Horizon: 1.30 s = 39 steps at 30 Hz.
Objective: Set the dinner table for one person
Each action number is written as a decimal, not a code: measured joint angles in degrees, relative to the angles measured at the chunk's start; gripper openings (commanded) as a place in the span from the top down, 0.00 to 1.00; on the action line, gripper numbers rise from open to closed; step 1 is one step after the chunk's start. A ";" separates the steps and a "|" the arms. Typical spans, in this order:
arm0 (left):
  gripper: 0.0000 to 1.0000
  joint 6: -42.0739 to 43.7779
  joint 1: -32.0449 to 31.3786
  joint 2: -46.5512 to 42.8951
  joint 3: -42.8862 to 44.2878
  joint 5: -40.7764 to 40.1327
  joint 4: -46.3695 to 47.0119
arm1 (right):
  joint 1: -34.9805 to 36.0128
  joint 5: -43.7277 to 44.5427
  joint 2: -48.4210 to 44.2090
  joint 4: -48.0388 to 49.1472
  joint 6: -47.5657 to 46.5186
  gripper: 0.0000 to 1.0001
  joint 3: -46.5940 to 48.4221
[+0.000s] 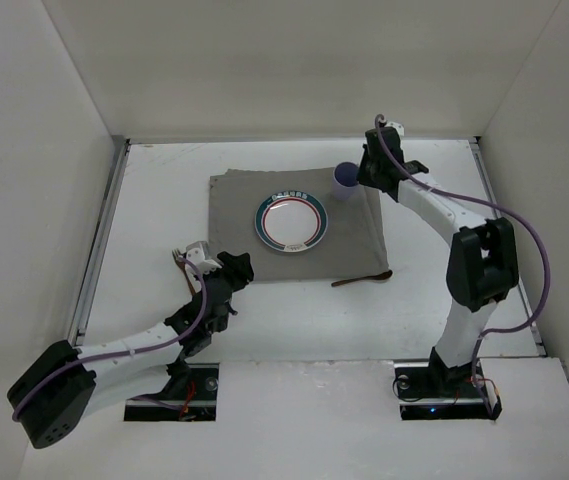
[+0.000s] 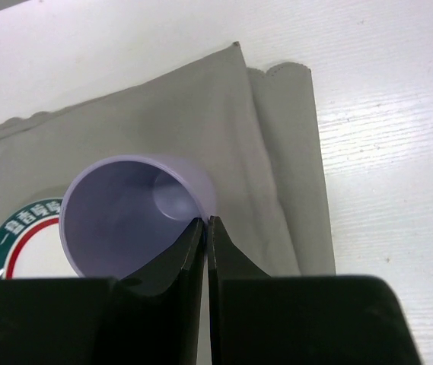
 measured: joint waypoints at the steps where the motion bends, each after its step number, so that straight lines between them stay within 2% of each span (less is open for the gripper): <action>1: 0.52 0.00 0.00 0.02 0.00 0.00 0.02 | -0.28 0.04 0.87 0.00 0.09 0.90 0.39; 14: 0.52 0.00 0.07 0.70 0.00 0.00 0.07 | -1.03 0.07 7.82 -0.33 1.14 0.85 5.73; 15: 0.52 0.00 0.07 0.79 0.00 0.00 0.07 | -1.03 0.07 7.91 -0.33 1.25 0.83 5.90; 19: 0.52 0.00 0.07 1.05 0.00 0.00 0.09 | -1.03 0.31 8.07 -0.04 1.55 0.57 6.51; 23: 0.52 0.00 0.09 1.53 0.00 0.00 0.17 | -1.03 0.52 6.97 0.59 1.40 0.48 5.09; 25: 0.52 0.00 0.15 1.84 0.00 0.02 0.17 | -1.03 0.66 4.22 1.18 1.36 0.44 1.77; 28: 0.52 0.00 0.20 2.34 0.00 0.02 0.39 | -0.92 0.79 -3.37 2.38 1.31 0.43 -6.21; 30: 0.52 0.00 0.31 2.62 0.00 0.07 0.39 | -0.55 1.16 -9.60 3.65 1.60 0.47 -12.02; 33: 0.52 0.00 0.39 2.64 0.00 0.04 0.44 | 1.84 2.12 -19.82 5.86 2.32 0.65 -21.27; 35: 0.52 0.00 0.44 2.64 0.00 0.07 0.44 | 5.86 2.84 -26.03 6.91 3.02 0.80 -26.95; 37: 0.52 0.00 0.44 2.60 0.00 0.07 0.44 | 11.17 3.13 -29.94 7.45 4.07 0.90 -31.17; 39: 0.52 -0.02 0.44 2.60 0.00 0.07 0.44 | 17.14 2.99 -31.85 7.58 5.33 0.95 -34.58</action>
